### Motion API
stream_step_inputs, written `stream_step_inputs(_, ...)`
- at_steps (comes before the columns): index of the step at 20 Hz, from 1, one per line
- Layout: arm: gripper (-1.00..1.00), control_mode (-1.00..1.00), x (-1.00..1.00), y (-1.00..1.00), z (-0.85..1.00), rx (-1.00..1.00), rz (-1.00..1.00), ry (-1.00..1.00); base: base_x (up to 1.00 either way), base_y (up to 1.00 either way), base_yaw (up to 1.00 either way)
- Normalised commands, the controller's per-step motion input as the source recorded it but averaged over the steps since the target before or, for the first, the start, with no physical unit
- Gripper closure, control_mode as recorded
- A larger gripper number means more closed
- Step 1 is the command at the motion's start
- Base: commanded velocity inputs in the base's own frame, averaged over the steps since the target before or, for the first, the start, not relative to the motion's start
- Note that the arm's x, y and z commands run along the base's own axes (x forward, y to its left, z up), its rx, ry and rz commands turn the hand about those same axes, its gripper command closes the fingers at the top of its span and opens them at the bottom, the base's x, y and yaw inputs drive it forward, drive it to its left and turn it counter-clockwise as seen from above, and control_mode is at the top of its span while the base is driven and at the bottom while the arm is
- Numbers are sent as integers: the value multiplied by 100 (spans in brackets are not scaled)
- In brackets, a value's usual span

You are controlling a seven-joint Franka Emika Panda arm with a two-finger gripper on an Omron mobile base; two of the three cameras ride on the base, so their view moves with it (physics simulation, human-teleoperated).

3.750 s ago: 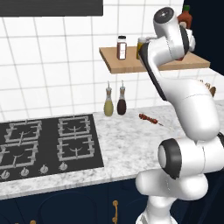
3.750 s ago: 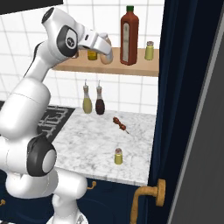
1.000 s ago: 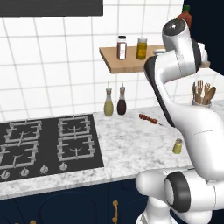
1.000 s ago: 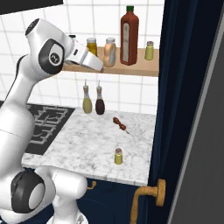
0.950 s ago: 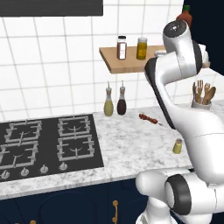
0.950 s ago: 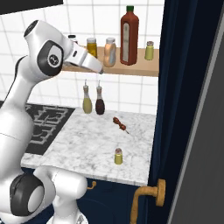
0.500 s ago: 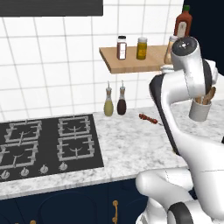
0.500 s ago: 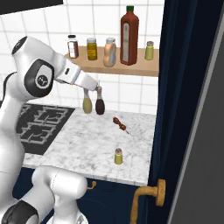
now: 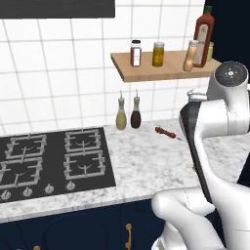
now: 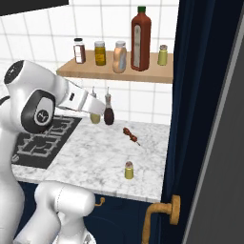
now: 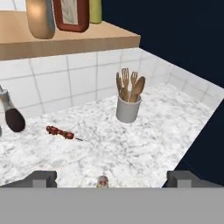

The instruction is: Put the shaker and condiment bottle from the counter next to their counterparts in the cabinet.

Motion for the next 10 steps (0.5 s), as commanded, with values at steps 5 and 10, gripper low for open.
stream_step_inputs(5,-100,-100,-11,-17,-14,2,32,0,0,0,0)
stream_step_inputs(10,-100,-100,-14,-20,-18,2,35,0,0,0,0)
